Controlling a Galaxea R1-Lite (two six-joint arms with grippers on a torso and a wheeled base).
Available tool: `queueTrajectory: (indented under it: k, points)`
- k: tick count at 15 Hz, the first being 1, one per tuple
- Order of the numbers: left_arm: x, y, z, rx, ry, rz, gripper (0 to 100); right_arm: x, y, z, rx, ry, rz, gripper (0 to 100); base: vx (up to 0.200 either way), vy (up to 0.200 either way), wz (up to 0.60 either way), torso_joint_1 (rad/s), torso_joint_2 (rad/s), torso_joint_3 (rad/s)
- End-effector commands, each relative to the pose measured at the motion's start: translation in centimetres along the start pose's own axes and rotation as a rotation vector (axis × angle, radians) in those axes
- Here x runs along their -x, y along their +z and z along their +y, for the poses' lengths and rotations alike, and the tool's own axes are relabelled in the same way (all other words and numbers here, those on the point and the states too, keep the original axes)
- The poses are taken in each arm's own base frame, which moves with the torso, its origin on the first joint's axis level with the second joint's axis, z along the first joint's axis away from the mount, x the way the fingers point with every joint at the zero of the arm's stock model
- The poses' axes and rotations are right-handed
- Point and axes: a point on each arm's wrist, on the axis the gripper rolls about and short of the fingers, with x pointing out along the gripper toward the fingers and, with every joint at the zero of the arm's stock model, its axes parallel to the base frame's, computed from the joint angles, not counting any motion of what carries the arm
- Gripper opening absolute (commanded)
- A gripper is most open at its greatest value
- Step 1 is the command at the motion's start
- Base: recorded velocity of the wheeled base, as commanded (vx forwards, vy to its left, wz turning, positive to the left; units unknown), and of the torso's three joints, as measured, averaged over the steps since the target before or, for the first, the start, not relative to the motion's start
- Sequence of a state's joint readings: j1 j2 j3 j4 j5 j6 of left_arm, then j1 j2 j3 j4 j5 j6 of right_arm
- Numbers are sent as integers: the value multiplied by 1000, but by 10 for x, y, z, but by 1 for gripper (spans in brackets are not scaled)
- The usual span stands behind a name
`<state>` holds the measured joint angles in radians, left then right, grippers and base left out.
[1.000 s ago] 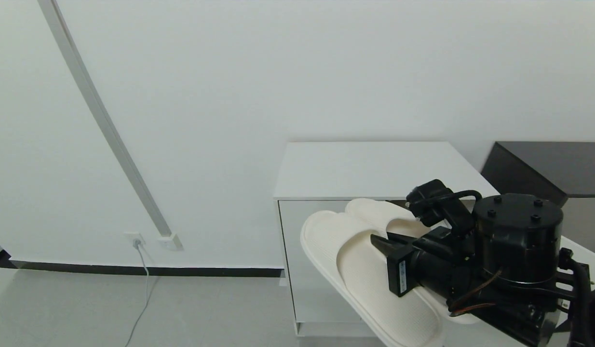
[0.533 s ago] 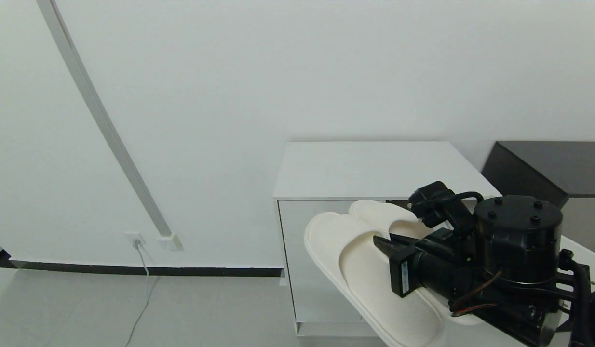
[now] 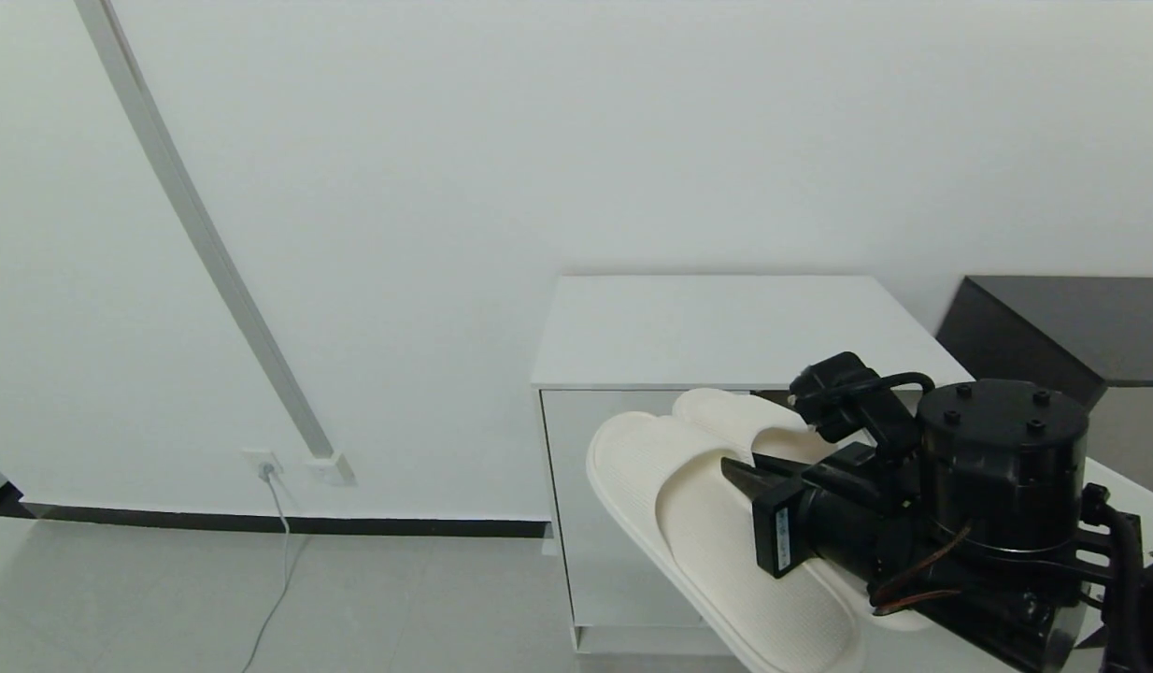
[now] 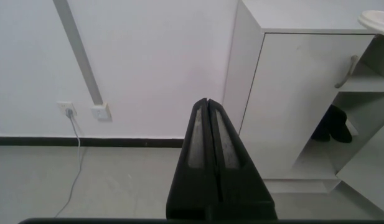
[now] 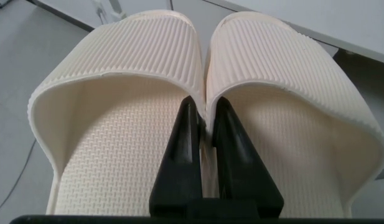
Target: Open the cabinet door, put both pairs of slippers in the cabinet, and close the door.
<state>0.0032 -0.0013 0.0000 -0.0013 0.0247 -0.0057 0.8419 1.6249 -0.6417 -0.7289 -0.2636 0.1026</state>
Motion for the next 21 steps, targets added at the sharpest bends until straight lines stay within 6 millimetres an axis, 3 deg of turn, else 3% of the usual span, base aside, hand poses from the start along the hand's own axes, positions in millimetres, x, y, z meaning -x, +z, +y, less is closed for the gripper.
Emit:
queueTrajectory:
  k: [1,10,21]
  points:
    - [0,0,0,2,0,1,0,-1,-1,0,1,0,3,0,0,-200,0,-2,7,2]
    - [0,0,0,-3,-5,1,0,-4,-2,1,-6,3,-28,0,0,-200,0,6,3,2]
    - [0,0,0,-3,-6,1,0,-6,-10,-2,13,-15,-1,0,0,0,0,0,0,0]
